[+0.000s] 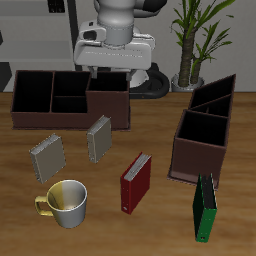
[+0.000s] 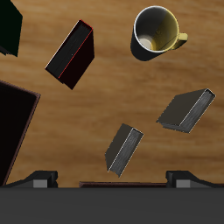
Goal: Place the left yellow book into the left desk caddy's front compartment
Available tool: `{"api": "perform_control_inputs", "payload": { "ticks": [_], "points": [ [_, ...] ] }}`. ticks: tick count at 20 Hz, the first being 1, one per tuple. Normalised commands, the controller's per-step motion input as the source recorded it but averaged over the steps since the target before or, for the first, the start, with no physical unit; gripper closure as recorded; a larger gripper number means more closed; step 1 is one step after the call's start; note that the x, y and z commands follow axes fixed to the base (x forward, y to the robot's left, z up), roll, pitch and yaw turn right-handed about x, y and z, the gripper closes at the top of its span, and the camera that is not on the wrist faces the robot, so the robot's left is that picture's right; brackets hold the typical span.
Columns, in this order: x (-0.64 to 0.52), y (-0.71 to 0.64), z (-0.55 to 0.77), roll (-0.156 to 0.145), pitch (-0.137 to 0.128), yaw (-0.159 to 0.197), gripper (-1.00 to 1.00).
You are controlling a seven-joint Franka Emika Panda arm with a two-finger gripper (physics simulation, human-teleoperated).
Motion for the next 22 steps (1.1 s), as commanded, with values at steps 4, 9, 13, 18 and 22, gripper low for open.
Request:
{"api": "perform_control_inputs", "payload": {
  "ticks": [4, 9, 13, 18, 22],
  "points": [
    [-0.07, -0.27, -0.06, -0.006, -0.037, -0.089, -1.00],
    [-0.02, -0.30, -0.30, -0.019, -0.005, -0.060, -1.00],
    [0.04, -0.25, -0.40, 0.003, 0.010, -0.075, -1.00],
    [-0.03, -0.10, -0.26, -0.008, -0.024, -0.067, -1.00],
    [-0.06, 0.00, -0.30, -0.008, -0.010, -0.043, -1.00]
  ]
}}
